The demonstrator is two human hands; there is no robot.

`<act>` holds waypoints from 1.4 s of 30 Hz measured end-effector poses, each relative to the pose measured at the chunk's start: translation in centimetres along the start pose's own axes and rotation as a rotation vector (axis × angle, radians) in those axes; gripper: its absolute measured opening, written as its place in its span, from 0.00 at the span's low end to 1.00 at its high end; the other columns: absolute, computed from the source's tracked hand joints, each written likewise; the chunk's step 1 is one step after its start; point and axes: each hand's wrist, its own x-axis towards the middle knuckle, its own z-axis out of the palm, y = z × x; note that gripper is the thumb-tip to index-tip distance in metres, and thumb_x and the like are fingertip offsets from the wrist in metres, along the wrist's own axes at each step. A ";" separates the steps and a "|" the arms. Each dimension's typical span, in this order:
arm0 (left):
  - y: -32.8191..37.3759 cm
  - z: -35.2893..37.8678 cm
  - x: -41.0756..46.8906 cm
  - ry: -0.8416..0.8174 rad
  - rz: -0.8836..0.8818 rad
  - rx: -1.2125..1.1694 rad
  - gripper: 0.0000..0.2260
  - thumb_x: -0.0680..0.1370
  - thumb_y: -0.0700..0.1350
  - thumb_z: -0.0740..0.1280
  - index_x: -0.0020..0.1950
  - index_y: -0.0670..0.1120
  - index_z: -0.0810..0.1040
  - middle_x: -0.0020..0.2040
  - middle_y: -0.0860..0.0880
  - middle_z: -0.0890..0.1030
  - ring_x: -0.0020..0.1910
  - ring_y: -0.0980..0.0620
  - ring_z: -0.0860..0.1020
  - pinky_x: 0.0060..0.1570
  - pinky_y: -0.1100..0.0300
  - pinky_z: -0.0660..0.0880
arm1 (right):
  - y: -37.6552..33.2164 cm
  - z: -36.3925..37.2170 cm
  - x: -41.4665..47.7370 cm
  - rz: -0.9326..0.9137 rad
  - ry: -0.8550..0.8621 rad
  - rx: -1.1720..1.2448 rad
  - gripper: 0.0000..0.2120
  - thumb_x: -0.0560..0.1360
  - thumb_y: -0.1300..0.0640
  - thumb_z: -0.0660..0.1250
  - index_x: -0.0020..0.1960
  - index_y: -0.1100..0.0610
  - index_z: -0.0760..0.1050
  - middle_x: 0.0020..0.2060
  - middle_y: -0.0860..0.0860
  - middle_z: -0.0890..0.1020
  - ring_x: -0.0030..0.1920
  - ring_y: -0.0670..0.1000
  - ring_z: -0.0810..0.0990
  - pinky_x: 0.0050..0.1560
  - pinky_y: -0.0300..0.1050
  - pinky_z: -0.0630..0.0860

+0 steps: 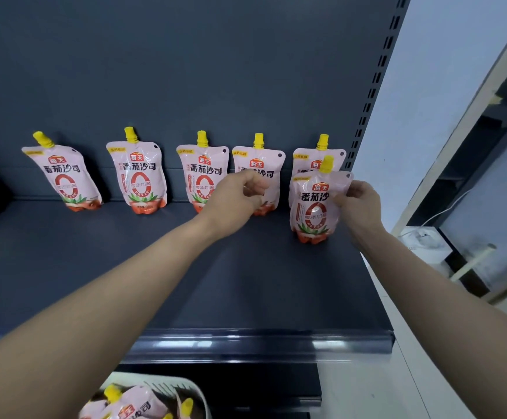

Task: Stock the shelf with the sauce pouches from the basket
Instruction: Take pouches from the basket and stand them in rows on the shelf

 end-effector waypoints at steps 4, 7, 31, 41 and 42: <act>0.2 -1.1 -2.3 -0.003 0.016 0.025 0.07 0.74 0.37 0.66 0.50 0.47 0.77 0.48 0.51 0.79 0.49 0.55 0.77 0.47 0.72 0.72 | -1.7 -0.1 -3.6 -0.259 0.278 -0.145 0.11 0.74 0.61 0.65 0.57 0.60 0.72 0.53 0.54 0.79 0.50 0.46 0.74 0.55 0.39 0.72; 0.1 -3.3 -5.4 -0.016 0.044 0.101 0.08 0.74 0.38 0.67 0.48 0.50 0.76 0.45 0.56 0.78 0.46 0.58 0.76 0.45 0.76 0.72 | -3.3 1.9 -8.0 -0.455 0.139 -0.178 0.09 0.75 0.59 0.63 0.54 0.58 0.73 0.49 0.48 0.77 0.51 0.47 0.75 0.56 0.40 0.72; -24.8 -9.1 -39.1 -0.437 -0.868 0.471 0.25 0.74 0.44 0.68 0.70 0.44 0.66 0.68 0.44 0.72 0.64 0.43 0.72 0.57 0.55 0.69 | 18.2 20.1 -37.5 -0.190 -1.327 -1.089 0.17 0.76 0.57 0.62 0.30 0.58 0.65 0.32 0.54 0.70 0.38 0.52 0.69 0.44 0.44 0.64; -27.4 -7.5 -38.8 -0.389 -1.146 0.249 0.26 0.74 0.48 0.68 0.67 0.38 0.67 0.61 0.40 0.76 0.56 0.43 0.75 0.55 0.54 0.71 | 23.3 22.9 -38.8 0.382 -1.158 -0.894 0.12 0.77 0.64 0.59 0.57 0.62 0.76 0.44 0.55 0.80 0.41 0.52 0.76 0.38 0.41 0.72; -27.6 -7.3 -38.7 -0.388 -1.162 0.247 0.26 0.74 0.50 0.68 0.67 0.38 0.67 0.62 0.39 0.75 0.59 0.41 0.75 0.58 0.53 0.70 | 23.7 23.0 -38.8 0.422 -1.130 -0.863 0.12 0.76 0.64 0.59 0.56 0.61 0.77 0.41 0.53 0.79 0.37 0.50 0.75 0.34 0.39 0.72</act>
